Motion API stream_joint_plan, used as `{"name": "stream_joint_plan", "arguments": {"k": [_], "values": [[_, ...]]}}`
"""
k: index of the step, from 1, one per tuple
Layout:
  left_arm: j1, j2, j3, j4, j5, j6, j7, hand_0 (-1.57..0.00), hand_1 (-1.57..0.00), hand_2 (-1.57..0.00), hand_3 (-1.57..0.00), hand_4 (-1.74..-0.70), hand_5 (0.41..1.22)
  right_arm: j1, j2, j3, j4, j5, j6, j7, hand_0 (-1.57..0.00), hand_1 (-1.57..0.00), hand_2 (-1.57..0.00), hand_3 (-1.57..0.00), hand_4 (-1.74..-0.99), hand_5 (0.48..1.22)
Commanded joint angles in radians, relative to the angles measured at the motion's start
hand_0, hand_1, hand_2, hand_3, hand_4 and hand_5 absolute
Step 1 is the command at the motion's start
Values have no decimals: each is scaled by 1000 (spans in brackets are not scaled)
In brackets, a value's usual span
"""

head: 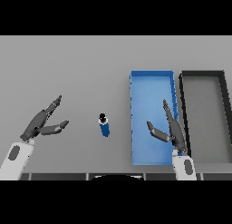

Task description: Pick up the blue pipe and place it into the blue bin.

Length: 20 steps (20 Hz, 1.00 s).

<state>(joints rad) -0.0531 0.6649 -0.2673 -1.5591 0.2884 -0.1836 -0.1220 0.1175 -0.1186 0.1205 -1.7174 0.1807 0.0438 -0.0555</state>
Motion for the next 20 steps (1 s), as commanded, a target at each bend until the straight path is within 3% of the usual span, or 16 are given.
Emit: {"name": "stream_joint_plan", "arguments": {"k": [1,6,9,12,17,20], "values": [[14,7,-18,-31,-1,-23,-13,1,1,1,1,-1096,567,-8,-6,-3,15,2,3,-3,1,1,1,1,-1193,605],[23,-35,-123,-116,-20,-70,43,1,1,1,1,-1158,497,-7,-4,5,11,0,13,-9,1,1,1,1,-1208,612],[30,-80,-185,-125,-99,-47,52,1,1,1,1,-1176,475,13,0,13,-10,7,10,-8,1,1,1,1,-1217,615],[17,-137,-218,-99,-154,-18,31,1,1,1,1,-1186,464,15,14,23,-20,14,4,2,1,1,1,1,-1223,620],[-49,-246,-258,13,-180,-19,78,1,1,1,1,-1195,467,27,7,11,-32,3,3,9,1,1,1,1,-1229,621],[-82,-303,-267,76,-180,-27,60,1,1,1,1,-1186,469,22,-2,-1,-32,-2,2,12,1,1,1,1,-1212,610]]}}
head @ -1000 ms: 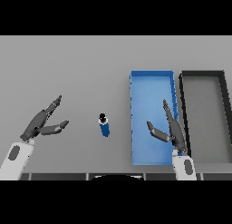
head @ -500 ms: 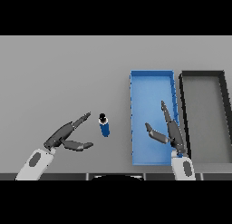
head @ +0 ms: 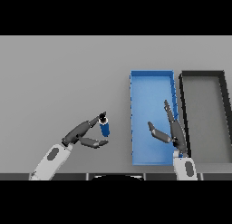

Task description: Pick up the blue pipe and place it into the blue bin.

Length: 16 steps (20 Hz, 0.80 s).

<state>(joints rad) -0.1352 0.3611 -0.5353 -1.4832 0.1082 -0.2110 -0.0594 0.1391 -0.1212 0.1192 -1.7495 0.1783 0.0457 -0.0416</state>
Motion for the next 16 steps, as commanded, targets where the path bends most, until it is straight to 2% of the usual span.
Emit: {"name": "stream_joint_plan", "arguments": {"k": [1,4,8,10,12,13,14,16], "values": [[-14,-15,-9,20,-19,6,0,1,1,1,1,-1172,464,-3,6,4,4,1,1,4,1,1,1,1,-1208,608],[-61,-54,-26,88,-65,16,-10,1,1,1,1,-1131,462,3,11,3,11,-1,-1,-17,1,1,1,1,-1201,605],[-73,-113,-19,119,-21,-1,-63,1,1,-1,1,-1215,533,12,6,0,-12,-19,10,3,1,1,1,1,-1206,606],[-94,-137,-5,133,-3,4,-59,1,-40,-110,-43,-1267,585,14,2,0,0,-5,5,0,1,1,1,1,-1196,603],[-95,-155,1,141,3,19,-53,-100,-265,-357,-215,-1317,651,15,4,-4,-4,-16,7,6,1,1,1,1,-1198,605],[-96,-177,6,152,21,19,-42,-289,-458,-539,-486,-1342,765,8,9,0,-11,-17,7,12,1,1,1,1,-1199,605],[-89,-193,-1,151,21,27,-39,-504,-677,-733,-703,-1416,856,7,9,2,-14,-13,6,10,1,1,1,1,-1196,604],[-84,-189,-14,148,-1,26,-71,-888,-999,-1035,-1009,-1526,988,12,4,-6,0,-20,10,8,1,1,1,1,-1195,604]]}}
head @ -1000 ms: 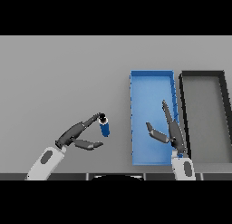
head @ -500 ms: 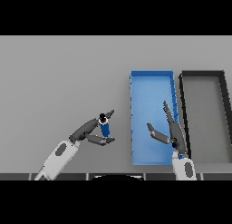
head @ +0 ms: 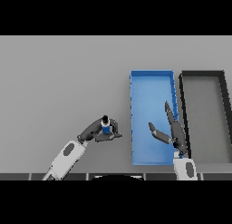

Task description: Pick up the blue pipe and place it into the blue bin.

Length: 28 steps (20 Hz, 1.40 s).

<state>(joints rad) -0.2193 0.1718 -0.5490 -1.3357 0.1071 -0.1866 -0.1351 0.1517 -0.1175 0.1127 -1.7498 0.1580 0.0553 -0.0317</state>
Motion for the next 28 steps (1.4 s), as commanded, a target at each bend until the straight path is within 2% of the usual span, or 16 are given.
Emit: {"name": "stream_joint_plan", "arguments": {"k": [1,4,5,6,7,9,10,13,15,19,22,26,27,28], "values": [[6,3,-11,0,-1,-9,-24,-1025,-1113,-1142,-1102,-1567,1034,1,3,4,3,3,0,-6,1,1,1,1,-1196,604],[11,-1,-37,9,-22,22,-95,-1291,-1337,-1351,-1272,-1647,1125,-8,6,6,3,7,-3,-10,1,1,1,1,-1191,602],[13,3,-36,5,-20,28,-95,-1347,-1384,-1395,-1317,-1665,1144,-6,-2,-4,-2,-4,0,-8,1,1,1,1,-1190,600],[3,-4,-35,1,-21,38,-67,-1392,-1421,-1430,-1351,-1680,1160,-4,1,2,-7,-7,6,-10,1,1,1,1,-1192,602],[5,-3,-33,-26,-15,45,-60,-1428,-1451,-1459,-1382,-1692,1172,-13,2,3,0,3,-1,12,1,1,1,1,-1189,601],[0,-20,-31,-67,-5,67,-62,-1479,-1494,-1499,-1423,-1710,1190,-13,2,4,13,10,-3,-4,1,1,1,1,-1187,603],[8,-11,-32,-97,6,59,-74,-1498,-1510,-1513,-1436,-1716,1196,-15,4,3,11,13,-8,-6,1,1,1,1,-1187,605],[-23,-25,-33,-158,23,62,-38,-1533,-1540,-1542,-1461,-1728,1208,0,-2,4,19,24,-9,-40,1,1,1,1,-1172,603],[-36,-27,-39,-181,27,58,-10,-1547,-1551,-1552,-1476,-1733,1213,-9,-5,-2,2,19,-13,-20,1,1,1,1,-1157,600],[-43,-21,-66,-247,20,63,67,-1561,-1563,-1563,-1493,-1738,1218,-5,-9,-4,1,19,-11,-42,1,1,1,1,-1136,604],[-46,-17,-64,-251,13,69,93,-1566,-1567,-1567,-1496,-1739,1219,6,-20,-13,6,12,-5,-40,1,1,1,1,-1127,605],[-46,-15,-64,-253,4,72,102,-1569,-1569,-1569,-1494,-1740,1219,9,-17,-12,8,9,-3,-35,1,1,1,1,-1178,605],[-46,-16,-69,-247,0,71,107,-1569,-1570,-1570,-1495,-1740,1219,29,-10,1,-7,17,-4,-57,1,1,1,1,-1176,605],[-45,-14,-66,-253,7,67,106,-1570,-1570,-1570,-1495,-1741,1220,19,-17,-6,-29,-20,21,-69,1,1,1,1,-1186,615]]}}
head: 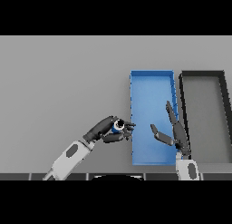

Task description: Pick up the blue pipe and place it into the blue bin.

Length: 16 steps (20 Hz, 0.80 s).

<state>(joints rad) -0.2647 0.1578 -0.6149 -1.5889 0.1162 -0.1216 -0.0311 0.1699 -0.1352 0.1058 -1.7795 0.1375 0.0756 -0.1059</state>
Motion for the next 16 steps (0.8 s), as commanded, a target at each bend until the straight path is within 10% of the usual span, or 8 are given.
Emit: {"name": "stream_joint_plan", "arguments": {"k": [1,4,8,16], "values": [[6,4,-1,-4,-3,3,-1,-1570,-1570,-1570,-1495,-1741,1220,-4,-5,-7,-10,-48,33,-13,1,1,1,1,-1196,622],[-3,-1,-3,4,-3,-6,1,-1570,-1571,-1571,-1496,-1741,1220,-30,-83,-28,-99,-268,201,20,1,1,1,1,-1231,572],[-3,4,-12,-2,-15,-8,1,-1571,-1571,-1571,-1491,-1741,1221,-128,-201,13,-216,-427,319,200,1,1,1,1,-1314,500],[-13,5,1,-7,-7,-13,5,-1571,-1571,-1571,-1486,-1741,1221,-362,-215,169,-231,-435,405,373,1,1,1,1,-1294,523]]}}
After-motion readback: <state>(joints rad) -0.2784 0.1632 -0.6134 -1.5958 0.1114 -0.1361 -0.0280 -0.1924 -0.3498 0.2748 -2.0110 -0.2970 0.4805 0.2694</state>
